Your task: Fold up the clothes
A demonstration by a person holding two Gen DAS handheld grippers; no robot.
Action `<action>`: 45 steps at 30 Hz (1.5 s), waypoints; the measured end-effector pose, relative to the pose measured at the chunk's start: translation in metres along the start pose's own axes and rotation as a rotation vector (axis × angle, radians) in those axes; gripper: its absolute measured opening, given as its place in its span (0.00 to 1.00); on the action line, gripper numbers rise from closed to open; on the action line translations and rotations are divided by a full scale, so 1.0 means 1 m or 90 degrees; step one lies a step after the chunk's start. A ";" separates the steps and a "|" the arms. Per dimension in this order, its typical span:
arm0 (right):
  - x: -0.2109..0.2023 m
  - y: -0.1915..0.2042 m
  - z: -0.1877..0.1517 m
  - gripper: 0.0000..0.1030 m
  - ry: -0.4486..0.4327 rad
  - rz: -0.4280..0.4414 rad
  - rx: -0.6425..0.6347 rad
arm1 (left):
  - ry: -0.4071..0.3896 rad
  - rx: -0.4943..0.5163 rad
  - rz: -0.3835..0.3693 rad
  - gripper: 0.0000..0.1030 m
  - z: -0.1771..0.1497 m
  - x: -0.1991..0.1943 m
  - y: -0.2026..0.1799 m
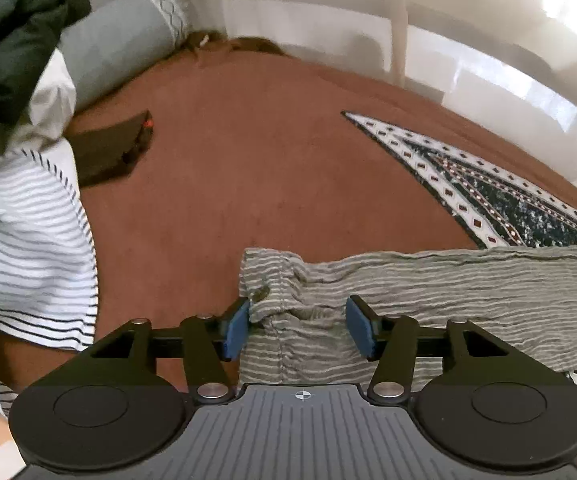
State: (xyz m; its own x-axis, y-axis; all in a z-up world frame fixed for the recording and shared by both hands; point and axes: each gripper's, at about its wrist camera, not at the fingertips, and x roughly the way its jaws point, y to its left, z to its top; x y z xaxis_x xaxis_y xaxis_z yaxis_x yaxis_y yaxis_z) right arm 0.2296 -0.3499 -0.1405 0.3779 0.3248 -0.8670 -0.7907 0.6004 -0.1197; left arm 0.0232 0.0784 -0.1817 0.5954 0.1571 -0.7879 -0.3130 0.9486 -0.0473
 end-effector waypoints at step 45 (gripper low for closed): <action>-0.106 -0.066 -0.122 0.02 -0.120 0.053 0.166 | -0.137 0.179 -0.700 0.08 -0.017 -0.304 -0.233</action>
State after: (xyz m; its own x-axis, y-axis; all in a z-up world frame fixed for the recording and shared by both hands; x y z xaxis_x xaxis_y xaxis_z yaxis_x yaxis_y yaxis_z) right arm 0.1833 -0.5135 -0.1002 0.4185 0.4951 -0.7614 -0.6821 0.7249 0.0965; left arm -0.0975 -0.1955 0.0587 0.5663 -0.7741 -0.2829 0.6131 0.6251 -0.4831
